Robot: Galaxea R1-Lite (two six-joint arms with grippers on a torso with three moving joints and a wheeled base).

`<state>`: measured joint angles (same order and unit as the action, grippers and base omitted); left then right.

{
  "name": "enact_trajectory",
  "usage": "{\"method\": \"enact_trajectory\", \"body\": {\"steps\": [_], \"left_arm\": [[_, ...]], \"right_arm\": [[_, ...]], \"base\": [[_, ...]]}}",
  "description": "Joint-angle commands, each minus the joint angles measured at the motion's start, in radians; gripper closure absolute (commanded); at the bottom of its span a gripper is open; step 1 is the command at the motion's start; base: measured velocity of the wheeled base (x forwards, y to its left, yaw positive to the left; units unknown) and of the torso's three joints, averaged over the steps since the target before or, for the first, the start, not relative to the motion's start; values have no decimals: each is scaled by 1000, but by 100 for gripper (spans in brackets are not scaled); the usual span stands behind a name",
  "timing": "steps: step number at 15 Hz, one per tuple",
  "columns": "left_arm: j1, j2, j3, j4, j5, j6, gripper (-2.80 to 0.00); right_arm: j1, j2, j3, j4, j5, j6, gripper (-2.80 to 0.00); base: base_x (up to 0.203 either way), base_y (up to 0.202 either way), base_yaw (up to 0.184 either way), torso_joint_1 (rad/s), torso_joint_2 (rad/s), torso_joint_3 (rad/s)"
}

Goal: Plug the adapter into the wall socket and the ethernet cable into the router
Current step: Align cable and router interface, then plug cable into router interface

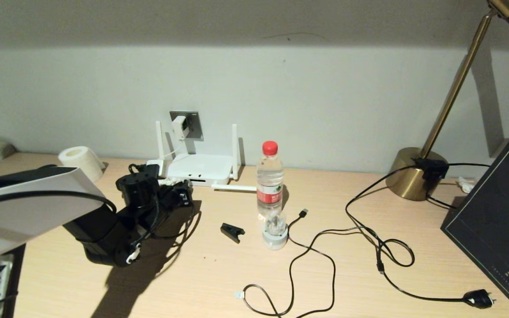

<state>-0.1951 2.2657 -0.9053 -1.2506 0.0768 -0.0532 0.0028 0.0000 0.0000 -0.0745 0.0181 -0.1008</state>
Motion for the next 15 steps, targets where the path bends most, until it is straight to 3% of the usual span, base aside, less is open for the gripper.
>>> {"method": "enact_trajectory", "body": {"steps": [1,15], "left_arm": [[0,1,0,-7,0,0,0],[-4,21,-35,-6,1,0,0]], "right_arm": [[0,2,29,-1,0,0,-280],[0,2,29,-1,0,0,-280]], "base": [[0,0,0,0,0,0],[0,0,0,0,0,0]]}}
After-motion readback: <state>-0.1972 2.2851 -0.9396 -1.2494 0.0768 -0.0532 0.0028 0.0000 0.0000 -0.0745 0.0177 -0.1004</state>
